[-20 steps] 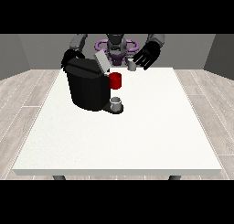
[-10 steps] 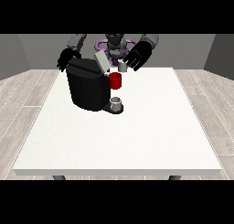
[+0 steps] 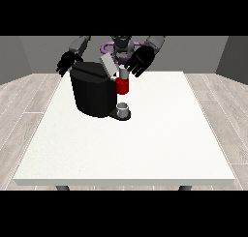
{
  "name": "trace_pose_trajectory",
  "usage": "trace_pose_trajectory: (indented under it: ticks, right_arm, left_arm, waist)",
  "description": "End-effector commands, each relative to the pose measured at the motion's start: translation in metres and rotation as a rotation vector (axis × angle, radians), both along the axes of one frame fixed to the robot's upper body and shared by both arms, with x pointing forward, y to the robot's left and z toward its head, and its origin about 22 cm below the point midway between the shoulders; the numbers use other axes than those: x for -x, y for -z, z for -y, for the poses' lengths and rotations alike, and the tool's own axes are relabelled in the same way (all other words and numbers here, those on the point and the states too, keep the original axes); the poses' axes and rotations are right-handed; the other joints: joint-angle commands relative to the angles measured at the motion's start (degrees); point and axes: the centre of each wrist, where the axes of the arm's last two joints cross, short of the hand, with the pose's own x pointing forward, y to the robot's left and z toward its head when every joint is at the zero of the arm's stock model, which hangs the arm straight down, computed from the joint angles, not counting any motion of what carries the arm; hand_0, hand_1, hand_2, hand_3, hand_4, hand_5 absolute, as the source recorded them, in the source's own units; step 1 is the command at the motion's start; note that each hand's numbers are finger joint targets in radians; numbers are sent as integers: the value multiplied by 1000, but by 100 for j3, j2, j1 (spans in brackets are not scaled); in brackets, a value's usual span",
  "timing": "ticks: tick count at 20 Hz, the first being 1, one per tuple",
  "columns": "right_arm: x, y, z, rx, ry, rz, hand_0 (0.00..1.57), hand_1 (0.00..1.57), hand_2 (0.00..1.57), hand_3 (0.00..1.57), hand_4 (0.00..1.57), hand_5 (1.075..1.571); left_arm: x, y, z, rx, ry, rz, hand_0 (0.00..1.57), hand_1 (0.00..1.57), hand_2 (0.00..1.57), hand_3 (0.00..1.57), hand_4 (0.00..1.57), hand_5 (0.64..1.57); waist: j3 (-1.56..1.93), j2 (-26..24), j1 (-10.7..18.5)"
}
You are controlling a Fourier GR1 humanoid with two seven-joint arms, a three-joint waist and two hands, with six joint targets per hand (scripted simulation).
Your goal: Insert the coffee pod into the coffee machine and close the lid
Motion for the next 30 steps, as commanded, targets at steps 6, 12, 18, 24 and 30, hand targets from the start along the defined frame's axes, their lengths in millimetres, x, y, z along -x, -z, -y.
trace_pose_trajectory:
  ticks: [6, 12, 18, 24, 30]
  right_arm:
    - [-4, 1, 11, -19, 34, 10, 0, 0, 0, 0, 530, 1571]
    - [2, 8, 1, -43, 35, -19, 0, 0, 0, 0, 499, 1571]
    - [8, 12, 2, -24, 30, -18, 0, 0, 0, 0, 481, 1571]
    - [-3, -5, 3, -36, 43, 39, 0, 0, 0, 0, 448, 1571]
    - [4, 11, 14, -51, 51, 41, 0, 0, 0, 0, 446, 1571]
  left_arm:
    - [-2, -5, 16, -14, 36, 29, 1251, 1251, 1294, 1208, 506, 1571]
    - [-3, 8, 22, -37, 45, -16, 1203, 1203, 1272, 1200, 500, 1571]
    - [-4, 27, 34, -14, 44, -49, 1164, 1164, 1239, 1182, 492, 1571]
    - [-5, 18, 25, -25, 36, -33, 1249, 1249, 1282, 1181, 480, 1571]
    - [-3, 18, 15, -3, 55, -34, 1211, 1211, 1239, 1123, 460, 1571]
  waist:
    - [1, 207, 83]
    - [1, -2, 138]
    - [1, -78, 102]
    - [0, 237, 93]
    - [1, 289, 101]
